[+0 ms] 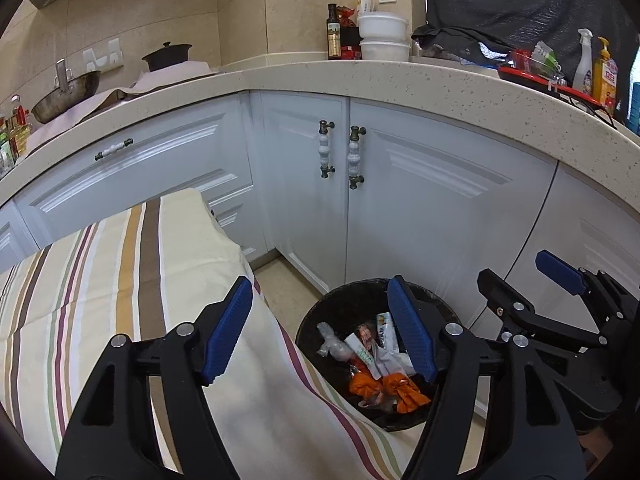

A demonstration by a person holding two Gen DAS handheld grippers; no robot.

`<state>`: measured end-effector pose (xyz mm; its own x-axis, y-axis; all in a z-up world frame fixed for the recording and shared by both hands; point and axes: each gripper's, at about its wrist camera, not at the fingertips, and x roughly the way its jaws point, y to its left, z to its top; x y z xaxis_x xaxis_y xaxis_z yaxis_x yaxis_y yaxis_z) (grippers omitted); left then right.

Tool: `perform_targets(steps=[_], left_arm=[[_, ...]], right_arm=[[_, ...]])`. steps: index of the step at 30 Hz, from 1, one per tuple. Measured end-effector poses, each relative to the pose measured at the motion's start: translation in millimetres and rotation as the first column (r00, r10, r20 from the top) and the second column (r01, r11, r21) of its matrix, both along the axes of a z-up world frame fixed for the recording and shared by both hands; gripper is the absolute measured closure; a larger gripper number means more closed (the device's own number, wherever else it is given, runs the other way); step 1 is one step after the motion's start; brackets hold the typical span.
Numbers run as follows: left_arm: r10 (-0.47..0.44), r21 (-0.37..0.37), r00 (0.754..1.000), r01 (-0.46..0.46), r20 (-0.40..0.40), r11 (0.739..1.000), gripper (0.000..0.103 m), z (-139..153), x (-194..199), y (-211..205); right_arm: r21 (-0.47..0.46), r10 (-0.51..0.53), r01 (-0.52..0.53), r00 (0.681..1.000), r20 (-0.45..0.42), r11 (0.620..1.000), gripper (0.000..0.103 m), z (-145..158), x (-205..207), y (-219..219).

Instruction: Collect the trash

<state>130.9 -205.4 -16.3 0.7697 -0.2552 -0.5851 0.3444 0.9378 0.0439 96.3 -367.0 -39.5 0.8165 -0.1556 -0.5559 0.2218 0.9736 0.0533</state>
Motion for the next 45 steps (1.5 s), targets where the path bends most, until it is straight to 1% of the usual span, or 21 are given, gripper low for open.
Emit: perform_targets(steps=[10, 13, 19, 26, 28, 30, 31, 37, 45], left_arm=[[0.015, -0.033, 0.999, -0.014, 0.042, 0.999, 0.033, 16.6, -32.2, 27.3], [0.032, -0.046, 0.998, -0.029, 0.055, 0.999, 0.029, 21.4, -44.3, 40.8], [0.067, -0.049, 0.994, -0.063, 0.086, 0.997, 0.029, 26.9, -68.7, 67.4], [0.098, -0.059, 0.99, -0.093, 0.099, 0.994, 0.028, 30.1, -91.8, 98.0], [0.109, -0.065, 0.988, -0.102, 0.107, 0.993, 0.027, 31.4, -99.5, 106.9], [0.115, -0.073, 0.987, -0.107, 0.116, 0.992, 0.022, 32.9, -107.8, 115.0], [0.118, -0.075, 0.985, -0.11, 0.122, 0.991, 0.022, 33.5, -112.1, 118.7], [0.117, -0.079, 0.985, -0.108, 0.126, 0.991, 0.022, 34.0, -127.2, 130.6], [0.11, -0.088, 0.986, -0.1, 0.127, 0.991, 0.022, 33.7, -135.7, 135.5]], right_arm=[[-0.022, -0.008, 0.009, 0.999, 0.031, 1.0, 0.033, 20.9, -31.7, 16.5], [-0.029, -0.009, 0.01, 0.999, 0.044, 1.0, 0.032, 27.3, -41.7, 23.3], [-0.039, 0.006, -0.004, 0.998, 0.064, 0.999, 0.031, 37.6, -62.8, 39.2], [-0.058, 0.018, -0.013, 0.996, 0.085, 0.998, 0.03, 46.7, -89.4, 54.8], [-0.061, 0.018, -0.013, 0.996, 0.09, 0.998, 0.03, 48.9, -96.7, 57.9], [-0.061, 0.017, -0.011, 0.995, 0.096, 0.998, 0.029, 50.9, -104.7, 61.2], [-0.061, 0.017, -0.012, 0.995, 0.097, 0.998, 0.029, 51.4, -107.9, 62.8], [-0.075, 0.029, -0.022, 0.995, 0.1, 0.997, 0.029, 52.3, -122.1, 75.8], [-0.084, 0.045, -0.037, 0.994, 0.097, 0.996, 0.028, 51.4, -126.9, 87.1]])
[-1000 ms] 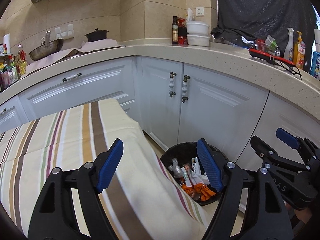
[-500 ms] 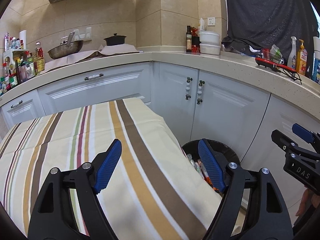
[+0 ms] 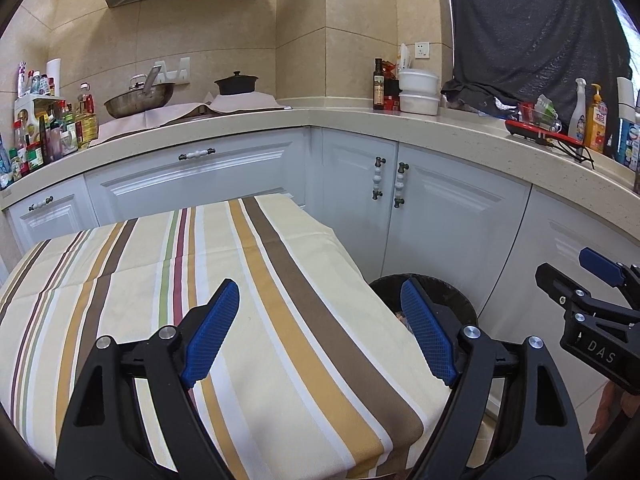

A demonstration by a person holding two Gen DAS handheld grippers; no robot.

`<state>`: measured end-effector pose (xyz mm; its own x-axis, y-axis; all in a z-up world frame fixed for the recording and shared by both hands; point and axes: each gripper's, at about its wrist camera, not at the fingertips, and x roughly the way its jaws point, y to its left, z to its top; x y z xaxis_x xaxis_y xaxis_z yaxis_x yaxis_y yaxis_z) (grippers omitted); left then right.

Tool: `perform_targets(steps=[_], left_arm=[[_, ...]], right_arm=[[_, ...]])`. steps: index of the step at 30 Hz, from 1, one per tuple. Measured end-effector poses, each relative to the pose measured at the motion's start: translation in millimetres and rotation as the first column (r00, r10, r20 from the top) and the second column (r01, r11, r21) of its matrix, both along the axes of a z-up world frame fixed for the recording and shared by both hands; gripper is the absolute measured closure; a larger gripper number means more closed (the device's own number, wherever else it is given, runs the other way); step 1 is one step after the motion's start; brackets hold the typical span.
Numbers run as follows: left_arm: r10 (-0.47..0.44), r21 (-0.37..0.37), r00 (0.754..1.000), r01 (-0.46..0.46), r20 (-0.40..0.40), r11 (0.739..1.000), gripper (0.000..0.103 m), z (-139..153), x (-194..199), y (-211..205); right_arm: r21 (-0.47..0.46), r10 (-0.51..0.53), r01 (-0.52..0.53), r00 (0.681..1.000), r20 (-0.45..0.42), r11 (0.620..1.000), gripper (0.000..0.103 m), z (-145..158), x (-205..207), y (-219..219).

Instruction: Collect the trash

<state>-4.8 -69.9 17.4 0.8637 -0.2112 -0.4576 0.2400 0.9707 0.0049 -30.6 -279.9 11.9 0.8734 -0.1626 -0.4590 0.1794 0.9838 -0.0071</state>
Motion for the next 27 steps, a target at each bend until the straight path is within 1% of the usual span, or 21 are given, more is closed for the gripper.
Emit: perform_targets(steps=[27], left_arm=[[-0.011, -0.01, 1.0, 0.011, -0.002, 1.0, 0.022, -1.5, -3.5, -3.5]], right_arm=[[-0.009, -0.001, 0.001, 1.0, 0.003, 1.0, 0.028, 0.4, -3.6, 3.5]])
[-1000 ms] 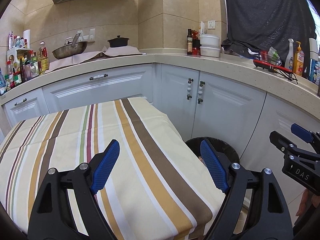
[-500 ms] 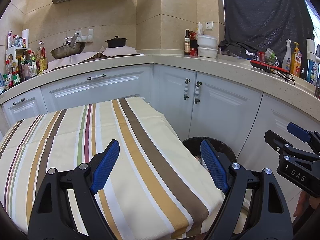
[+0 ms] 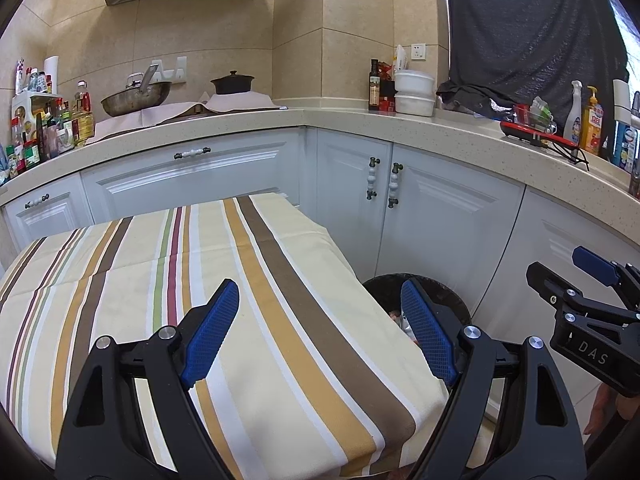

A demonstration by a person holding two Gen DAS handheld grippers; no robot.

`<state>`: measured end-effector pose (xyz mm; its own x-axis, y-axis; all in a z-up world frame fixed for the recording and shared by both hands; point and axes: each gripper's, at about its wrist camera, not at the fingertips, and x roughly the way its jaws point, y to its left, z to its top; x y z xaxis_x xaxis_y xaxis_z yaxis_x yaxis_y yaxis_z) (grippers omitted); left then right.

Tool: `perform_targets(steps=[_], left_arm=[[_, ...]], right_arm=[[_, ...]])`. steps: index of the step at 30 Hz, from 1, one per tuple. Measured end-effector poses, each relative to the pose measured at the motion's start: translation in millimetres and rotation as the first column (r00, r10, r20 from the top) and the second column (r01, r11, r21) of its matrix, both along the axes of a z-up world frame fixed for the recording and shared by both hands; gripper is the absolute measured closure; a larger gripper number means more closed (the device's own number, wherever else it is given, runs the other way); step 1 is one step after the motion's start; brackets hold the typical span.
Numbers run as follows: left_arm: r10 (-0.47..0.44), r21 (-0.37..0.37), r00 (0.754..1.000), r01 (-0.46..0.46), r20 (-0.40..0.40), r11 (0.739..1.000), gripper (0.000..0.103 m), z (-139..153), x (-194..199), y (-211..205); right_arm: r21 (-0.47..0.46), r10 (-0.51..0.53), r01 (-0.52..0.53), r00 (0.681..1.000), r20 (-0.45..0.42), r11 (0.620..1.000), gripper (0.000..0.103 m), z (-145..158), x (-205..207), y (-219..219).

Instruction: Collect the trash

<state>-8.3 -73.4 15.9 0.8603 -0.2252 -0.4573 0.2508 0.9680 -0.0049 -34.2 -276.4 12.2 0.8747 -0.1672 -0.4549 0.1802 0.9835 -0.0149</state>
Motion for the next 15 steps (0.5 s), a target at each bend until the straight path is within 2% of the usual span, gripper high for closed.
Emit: perform_targets(steps=[15], left_arm=[[0.0, -0.008, 1.0, 0.0, -0.003, 1.0, 0.021, -1.6, -2.6, -3.9]], right_arm=[[-0.004, 0.001, -0.001, 1.0, -0.003, 1.0, 0.028, -1.0, 0.9, 0.8]])
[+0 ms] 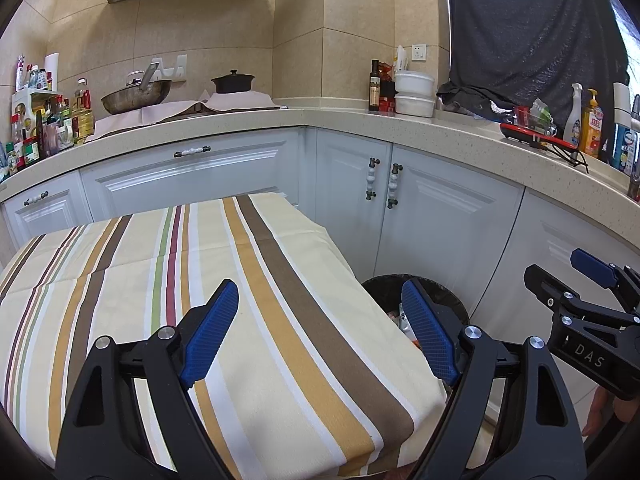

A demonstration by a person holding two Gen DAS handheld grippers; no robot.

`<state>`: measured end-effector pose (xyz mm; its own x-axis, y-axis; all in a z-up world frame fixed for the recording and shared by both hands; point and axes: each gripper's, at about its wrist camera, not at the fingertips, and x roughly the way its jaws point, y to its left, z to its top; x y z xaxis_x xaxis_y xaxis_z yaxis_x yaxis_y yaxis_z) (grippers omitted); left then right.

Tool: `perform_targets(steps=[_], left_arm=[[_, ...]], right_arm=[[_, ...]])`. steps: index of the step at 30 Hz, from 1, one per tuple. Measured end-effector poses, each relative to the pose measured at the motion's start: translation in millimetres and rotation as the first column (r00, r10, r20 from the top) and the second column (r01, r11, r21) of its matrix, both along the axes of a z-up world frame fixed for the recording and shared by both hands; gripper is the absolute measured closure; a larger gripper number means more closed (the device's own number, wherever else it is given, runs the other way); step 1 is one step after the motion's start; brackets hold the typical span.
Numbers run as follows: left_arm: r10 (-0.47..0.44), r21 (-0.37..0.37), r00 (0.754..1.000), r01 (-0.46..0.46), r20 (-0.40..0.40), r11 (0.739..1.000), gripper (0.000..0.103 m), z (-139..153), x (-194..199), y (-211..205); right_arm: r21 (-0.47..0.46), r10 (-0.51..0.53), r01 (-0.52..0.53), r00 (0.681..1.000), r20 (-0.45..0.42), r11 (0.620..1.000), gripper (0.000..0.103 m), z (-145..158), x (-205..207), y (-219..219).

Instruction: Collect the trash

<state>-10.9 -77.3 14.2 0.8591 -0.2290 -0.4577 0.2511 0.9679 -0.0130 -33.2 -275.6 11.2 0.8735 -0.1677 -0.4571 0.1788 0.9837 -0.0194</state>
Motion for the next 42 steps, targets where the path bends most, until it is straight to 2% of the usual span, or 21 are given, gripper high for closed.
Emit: perform_targets(steps=[20, 23, 30, 35, 42], left_arm=[[-0.02, -0.005, 1.0, 0.02, -0.006, 1.0, 0.021, 1.1, -1.7, -3.2], [-0.021, -0.001, 1.0, 0.021, 0.008, 1.0, 0.013, 2.3, -3.7, -3.7], [-0.038, -0.003, 0.999, 0.038, 0.014, 0.999, 0.012, 2.9, -5.2, -7.1], [-0.037, -0.004, 0.999, 0.037, 0.018, 0.999, 0.005, 3.1, -6.4, -9.1], [-0.021, -0.014, 0.999, 0.022, 0.027, 1.0, 0.005, 3.8, -7.8, -8.3]], right_arm=[[-0.001, -0.001, 0.001, 1.0, 0.002, 1.0, 0.028, 0.3, 0.4, 0.2], [-0.001, 0.0, 0.0, 1.0, 0.0, 1.0, 0.028, -0.2, 0.7, 0.1], [-0.001, 0.0, 0.0, 1.0, 0.0, 1.0, 0.028, -1.0, 0.0, 0.3], [0.001, -0.002, 0.002, 1.0, -0.003, 1.0, 0.028, -2.8, -0.3, -0.4], [0.002, -0.001, 0.001, 1.0, -0.004, 1.0, 0.028, -2.8, 0.0, -0.5]])
